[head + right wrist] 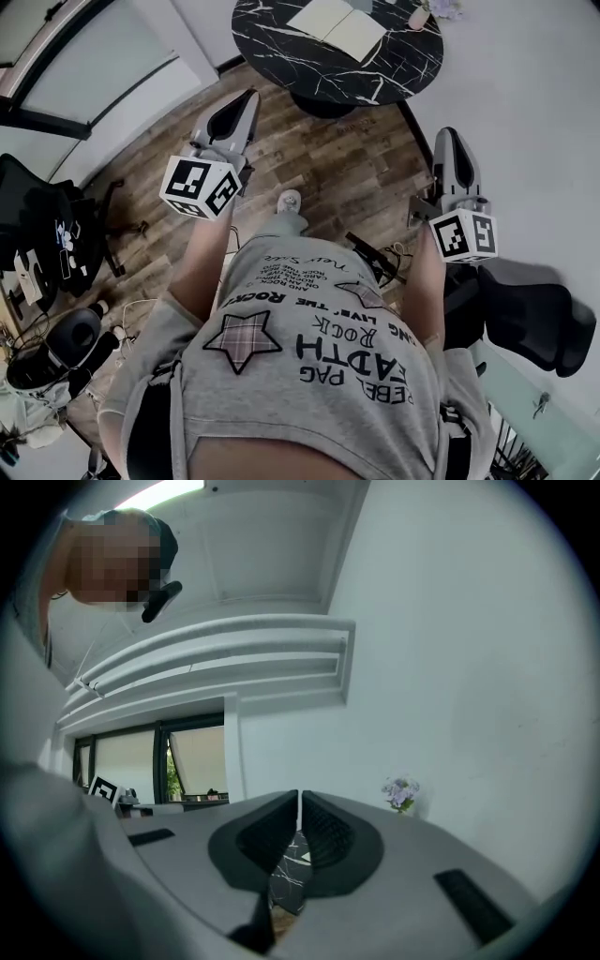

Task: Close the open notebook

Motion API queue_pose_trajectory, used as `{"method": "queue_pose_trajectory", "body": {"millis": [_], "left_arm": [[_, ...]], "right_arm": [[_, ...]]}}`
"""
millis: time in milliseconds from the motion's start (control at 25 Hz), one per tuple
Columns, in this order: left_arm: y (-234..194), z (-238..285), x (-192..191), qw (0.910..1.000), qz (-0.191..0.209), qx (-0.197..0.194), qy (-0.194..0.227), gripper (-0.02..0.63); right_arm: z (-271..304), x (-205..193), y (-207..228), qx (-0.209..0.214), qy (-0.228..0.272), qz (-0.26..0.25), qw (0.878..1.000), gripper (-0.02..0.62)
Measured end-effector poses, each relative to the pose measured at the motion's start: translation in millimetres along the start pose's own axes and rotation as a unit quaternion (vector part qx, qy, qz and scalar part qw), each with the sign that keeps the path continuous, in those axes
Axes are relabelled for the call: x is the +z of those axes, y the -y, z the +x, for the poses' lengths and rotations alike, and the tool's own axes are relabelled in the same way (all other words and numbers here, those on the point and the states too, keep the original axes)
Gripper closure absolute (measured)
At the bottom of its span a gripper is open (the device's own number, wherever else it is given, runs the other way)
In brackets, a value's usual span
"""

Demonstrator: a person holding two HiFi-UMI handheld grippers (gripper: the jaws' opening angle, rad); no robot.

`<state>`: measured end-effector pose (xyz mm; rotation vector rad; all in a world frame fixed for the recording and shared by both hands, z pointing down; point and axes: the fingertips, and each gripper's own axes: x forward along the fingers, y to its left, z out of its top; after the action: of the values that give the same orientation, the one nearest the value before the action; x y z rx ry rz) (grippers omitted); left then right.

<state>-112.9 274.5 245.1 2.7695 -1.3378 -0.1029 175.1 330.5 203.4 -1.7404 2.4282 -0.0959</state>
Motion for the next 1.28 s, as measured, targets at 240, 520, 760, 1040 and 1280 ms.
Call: {"method": "queue_pose_trajectory", "body": {"millis": [240, 520, 760, 1040, 1280], "left_arm": [[-23.9, 31.3, 5.6, 1.0, -0.002, -0.009, 0.002, 0.597], [-95.9, 99.9, 5.6, 0.9997, -0.007, -0.024, -0.003, 0.597], [-124.7, 124.3, 0.5, 0.9994, -0.015, -0.029, -0.011, 0.597], [-134.1, 128.4, -6.6, 0.9992, -0.024, -0.028, -0.018, 0.597], [-138.9, 138.6, -19.2, 0.9988, -0.029, -0.025, -0.031, 0.597]], "right_arm": [[34.4, 1.1, 6.5, -0.005, -0.002, -0.001, 1.0, 0.575], [123.1, -9.1, 24.0, -0.024, -0.003, 0.003, 1.0, 0.575], [158.9, -17.3, 31.4, -0.033, -0.008, 0.013, 0.999, 0.575], [167.9, -23.4, 32.4, -0.039, -0.017, 0.02, 0.999, 0.575], [180.9, -33.1, 43.0, -0.038, -0.024, 0.03, 0.999, 0.575]]}}
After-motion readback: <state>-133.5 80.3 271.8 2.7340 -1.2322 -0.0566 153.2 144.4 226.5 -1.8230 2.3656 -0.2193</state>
